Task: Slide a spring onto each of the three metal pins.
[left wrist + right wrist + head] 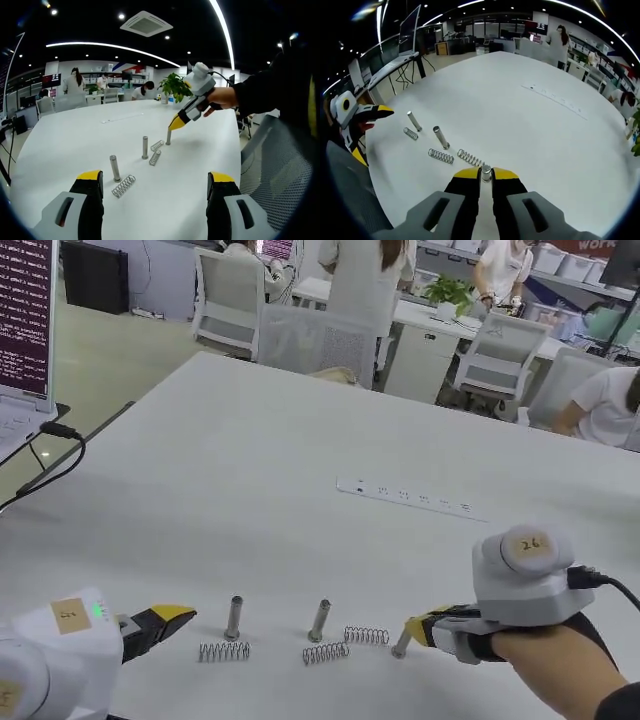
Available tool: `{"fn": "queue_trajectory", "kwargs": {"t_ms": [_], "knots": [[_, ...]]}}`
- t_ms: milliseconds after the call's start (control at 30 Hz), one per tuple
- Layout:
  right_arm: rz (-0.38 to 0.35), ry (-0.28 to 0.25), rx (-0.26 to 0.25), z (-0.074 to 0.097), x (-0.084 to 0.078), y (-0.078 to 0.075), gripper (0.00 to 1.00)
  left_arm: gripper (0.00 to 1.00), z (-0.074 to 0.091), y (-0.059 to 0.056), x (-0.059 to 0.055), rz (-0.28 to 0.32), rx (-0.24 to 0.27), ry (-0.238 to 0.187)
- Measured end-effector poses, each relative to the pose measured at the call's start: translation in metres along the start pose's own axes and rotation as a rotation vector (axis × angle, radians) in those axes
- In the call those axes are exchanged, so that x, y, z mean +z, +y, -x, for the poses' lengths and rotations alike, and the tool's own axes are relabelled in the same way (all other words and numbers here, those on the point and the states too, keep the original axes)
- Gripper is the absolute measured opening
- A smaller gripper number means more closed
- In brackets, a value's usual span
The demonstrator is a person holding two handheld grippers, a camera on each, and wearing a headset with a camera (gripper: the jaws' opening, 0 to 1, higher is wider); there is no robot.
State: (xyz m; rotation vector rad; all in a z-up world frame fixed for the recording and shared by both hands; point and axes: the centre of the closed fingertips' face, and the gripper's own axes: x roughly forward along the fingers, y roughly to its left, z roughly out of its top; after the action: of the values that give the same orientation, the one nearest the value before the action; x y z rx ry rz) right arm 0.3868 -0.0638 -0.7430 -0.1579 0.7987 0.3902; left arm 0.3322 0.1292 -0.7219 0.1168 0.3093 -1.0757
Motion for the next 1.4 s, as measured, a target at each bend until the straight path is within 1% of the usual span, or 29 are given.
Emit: {"fn": "queue_trajectory", "kwargs": {"t_ms": [333, 600, 667, 767, 933, 1033, 1100, 1133, 1400], "knots": [[0.013, -0.004, 0.002, 0.002, -0.001, 0.0, 0.1, 0.83, 0.0, 0.001, -0.001, 0.0, -0.001, 0.0], [0.031, -0.01, 0.011, 0.003, 0.001, 0.001, 0.18, 0.83, 0.0, 0.0, -0.001, 0.002, -0.001, 0.002], [0.058, -0.014, 0.011, 0.003, 0.003, 0.002, 0.21, 0.83, 0.0, 0.0, -0.002, 0.003, -0.001, 0.002], [0.07, -0.014, 0.019, 0.003, 0.005, 0.004, 0.24, 0.83, 0.0, 0.0, -0.001, 0.004, -0.001, 0.001], [0.126, -0.008, 0.023, 0.002, 0.009, 0.007, 0.29, 0.83, 0.001, 0.002, -0.001, 0.006, 0.003, -0.001], [0.17, 0.004, 0.032, 0.001, 0.012, 0.009, 0.3, 0.83, 0.002, 0.002, -0.001, 0.008, 0.004, -0.002], [0.19, 0.006, 0.028, 0.001, 0.014, 0.009, 0.3, 0.83, 0.002, 0.002, -0.001, 0.009, 0.005, -0.003], [0.212, 0.008, 0.032, 0.001, 0.016, 0.01, 0.3, 0.83, 0.002, 0.002, -0.002, 0.009, 0.006, -0.003], [0.286, 0.028, 0.072, -0.001, 0.032, 0.014, 0.3, 0.83, 0.003, 0.003, -0.001, 0.01, 0.008, -0.006]]}}
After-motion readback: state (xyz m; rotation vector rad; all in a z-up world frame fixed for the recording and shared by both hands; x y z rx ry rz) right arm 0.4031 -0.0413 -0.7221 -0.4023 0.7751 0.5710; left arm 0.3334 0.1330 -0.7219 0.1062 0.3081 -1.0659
